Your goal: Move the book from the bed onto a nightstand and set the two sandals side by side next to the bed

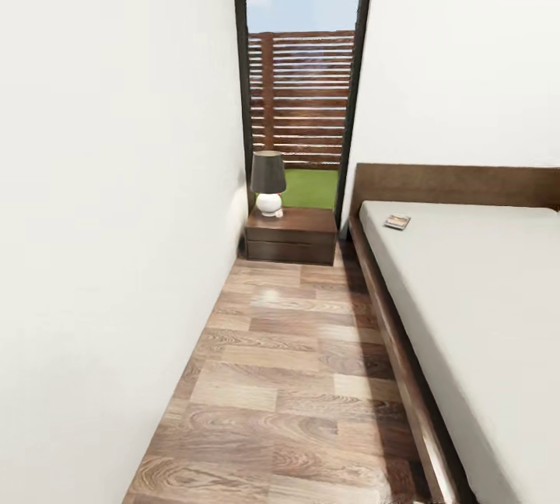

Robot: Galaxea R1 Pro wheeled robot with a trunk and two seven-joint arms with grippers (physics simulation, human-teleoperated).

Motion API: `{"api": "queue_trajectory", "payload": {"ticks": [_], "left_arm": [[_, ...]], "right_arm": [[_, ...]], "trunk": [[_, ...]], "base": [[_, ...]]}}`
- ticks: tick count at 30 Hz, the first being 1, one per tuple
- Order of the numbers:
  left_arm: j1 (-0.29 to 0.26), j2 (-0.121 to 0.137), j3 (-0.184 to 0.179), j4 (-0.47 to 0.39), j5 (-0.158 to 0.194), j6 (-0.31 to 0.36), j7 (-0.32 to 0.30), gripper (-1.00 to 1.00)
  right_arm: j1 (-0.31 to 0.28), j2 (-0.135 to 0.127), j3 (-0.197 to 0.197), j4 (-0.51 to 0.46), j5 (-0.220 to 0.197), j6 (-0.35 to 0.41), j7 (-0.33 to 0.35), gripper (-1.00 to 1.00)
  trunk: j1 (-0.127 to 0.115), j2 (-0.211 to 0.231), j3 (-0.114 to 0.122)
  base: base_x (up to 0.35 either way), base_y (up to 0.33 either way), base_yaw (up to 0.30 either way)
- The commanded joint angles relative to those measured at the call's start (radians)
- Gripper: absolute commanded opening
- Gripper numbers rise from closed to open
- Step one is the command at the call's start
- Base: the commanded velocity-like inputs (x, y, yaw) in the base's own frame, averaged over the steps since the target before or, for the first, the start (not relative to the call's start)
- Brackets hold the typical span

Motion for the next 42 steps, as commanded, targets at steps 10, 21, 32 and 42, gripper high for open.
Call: {"api": "queue_trajectory", "payload": {"ticks": [10, 21, 32, 42], "left_arm": [[0.000, 0.000, 0.000, 0.001, 0.000, -0.005, -0.002, 1.00], [0.000, 0.000, 0.000, 0.001, 0.002, -0.005, -0.002, 1.00], [0.000, 0.000, 0.000, 0.001, 0.001, -0.005, -0.002, 1.00], [0.000, 0.000, 0.000, 0.001, 0.001, -0.005, -0.002, 1.00]], "right_arm": [[-0.001, 0.001, -0.006, 0.004, -0.007, 0.002, 0.004, 1.00], [-0.002, 0.001, -0.006, 0.004, -0.008, 0.002, 0.004, 1.00], [-0.002, 0.001, -0.006, 0.004, -0.007, 0.002, 0.004, 1.00], [-0.001, 0.001, -0.006, 0.004, -0.007, 0.002, 0.004, 1.00]], "trunk": [[0.000, 0.000, -0.001], [0.000, 0.000, -0.001], [0.000, 0.000, -0.001], [0.000, 0.000, -0.001]], "base": [[0.004, 0.001, -0.259], [0.215, 0.105, -0.092], [0.289, 0.122, -0.001], [0.308, 0.017, 0.000]]}}
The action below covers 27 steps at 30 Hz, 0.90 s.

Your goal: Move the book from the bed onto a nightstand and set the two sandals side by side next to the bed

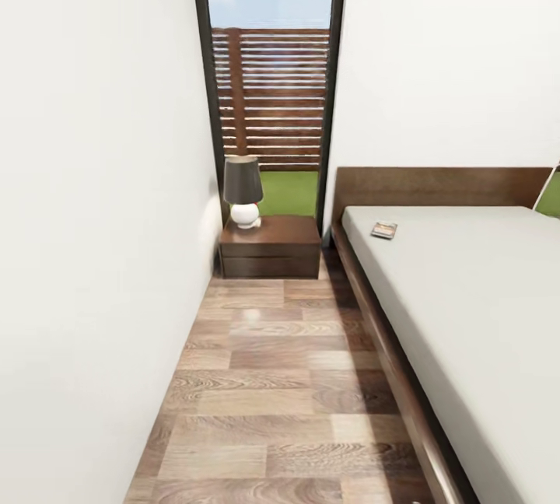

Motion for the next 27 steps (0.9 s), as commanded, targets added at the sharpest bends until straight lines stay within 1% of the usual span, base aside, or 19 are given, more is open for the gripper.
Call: {"api": "queue_trajectory", "payload": {"ticks": [1, 6, 10, 13, 27], "left_arm": [[-0.001, 0.000, -0.001, 0.001, 0.000, -0.004, -0.002, 1.00], [-0.001, 0.000, -0.001, 0.001, 0.000, -0.004, -0.002, 1.00], [-0.001, 0.000, -0.001, 0.001, 0.000, -0.004, -0.002, 1.00], [-0.001, 0.000, -0.001, 0.001, 0.000, -0.004, -0.002, 1.00], [-0.001, 0.000, -0.002, 0.001, 0.000, -0.004, -0.002, 1.00]], "right_arm": [[-0.001, -0.001, -0.006, 0.003, -0.007, 0.002, 0.004, 1.00], [-0.002, -0.001, -0.006, 0.003, -0.007, 0.002, 0.004, 1.00], [-0.002, -0.001, -0.006, 0.003, -0.007, 0.002, 0.004, 1.00], [-0.002, -0.001, -0.006, 0.003, -0.007, 0.002, 0.004, 1.00], [-0.002, 0.001, -0.006, 0.003, -0.007, 0.002, 0.005, 1.00]], "trunk": [[0.000, 0.000, -0.001], [0.000, 0.000, -0.001], [0.000, 0.000, -0.001], [0.000, 0.000, -0.001], [0.000, 0.000, 0.000]], "base": [[0.222, 0.002, -0.012], [0.085, 0.001, -0.086], [0.030, 0.000, -0.175], [0.153, 0.000, -0.082], [0.312, 0.000, -0.005]]}}
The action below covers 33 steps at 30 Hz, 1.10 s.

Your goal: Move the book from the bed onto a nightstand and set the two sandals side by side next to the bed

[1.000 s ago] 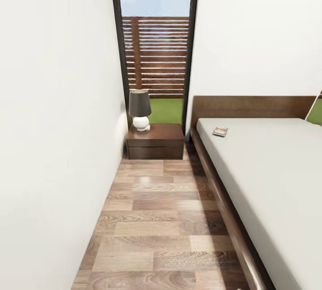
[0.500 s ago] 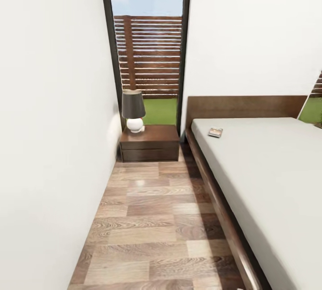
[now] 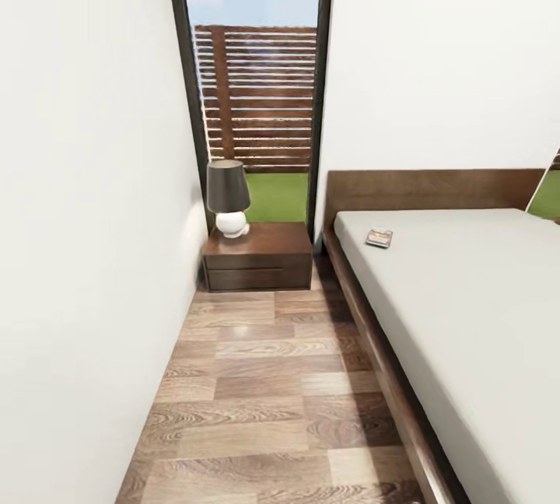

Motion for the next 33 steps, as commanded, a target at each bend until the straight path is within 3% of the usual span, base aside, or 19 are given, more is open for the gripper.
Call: {"api": "queue_trajectory", "payload": {"ticks": [1, 33], "left_arm": [[0.000, 0.000, -0.002, 0.001, 0.000, -0.004, -0.002, 1.00], [0.000, 0.000, -0.002, 0.001, 0.000, -0.004, -0.002, 1.00]], "right_arm": [[-0.001, 0.000, -0.007, 0.003, -0.008, 0.002, 0.004, 1.00], [-0.001, 0.003, -0.007, 0.003, -0.008, 0.002, 0.004, 1.00]], "trunk": [[0.000, 0.000, -0.001], [0.000, 0.000, -0.001]], "base": [[0.324, 0.000, 0.000], [0.324, 0.000, 0.000]]}}
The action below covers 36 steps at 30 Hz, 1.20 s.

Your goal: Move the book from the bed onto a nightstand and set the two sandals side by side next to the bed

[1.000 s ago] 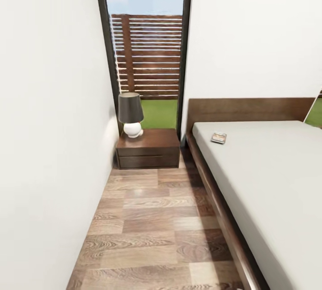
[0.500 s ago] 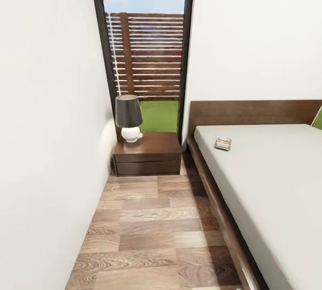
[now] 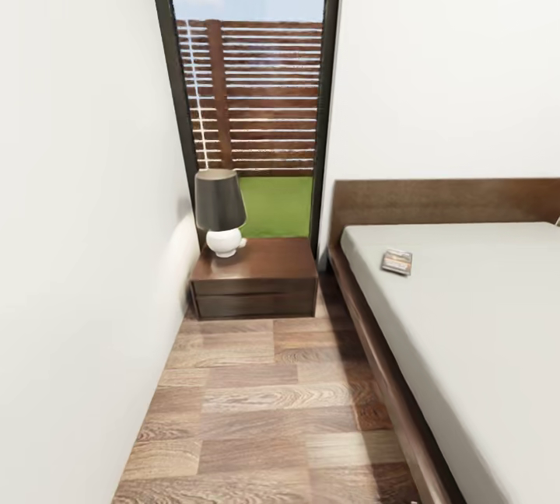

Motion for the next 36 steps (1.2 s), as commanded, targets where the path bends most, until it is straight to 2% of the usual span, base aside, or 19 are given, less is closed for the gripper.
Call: {"api": "queue_trajectory", "payload": {"ticks": [1, 36], "left_arm": [[-0.001, 0.000, -0.001, 0.001, 0.000, -0.005, -0.002, 1.00], [-0.001, 0.000, -0.001, 0.001, 0.000, -0.005, -0.002, 1.00]], "right_arm": [[-0.001, 0.000, -0.006, 0.003, -0.007, 0.002, 0.004, 1.00], [-0.002, -0.001, -0.006, 0.003, -0.007, 0.002, 0.004, 1.00]], "trunk": [[0.000, 0.000, -0.001], [0.000, 0.000, -0.001]], "base": [[0.327, 0.000, 0.000], [0.329, 0.000, 0.000]]}}
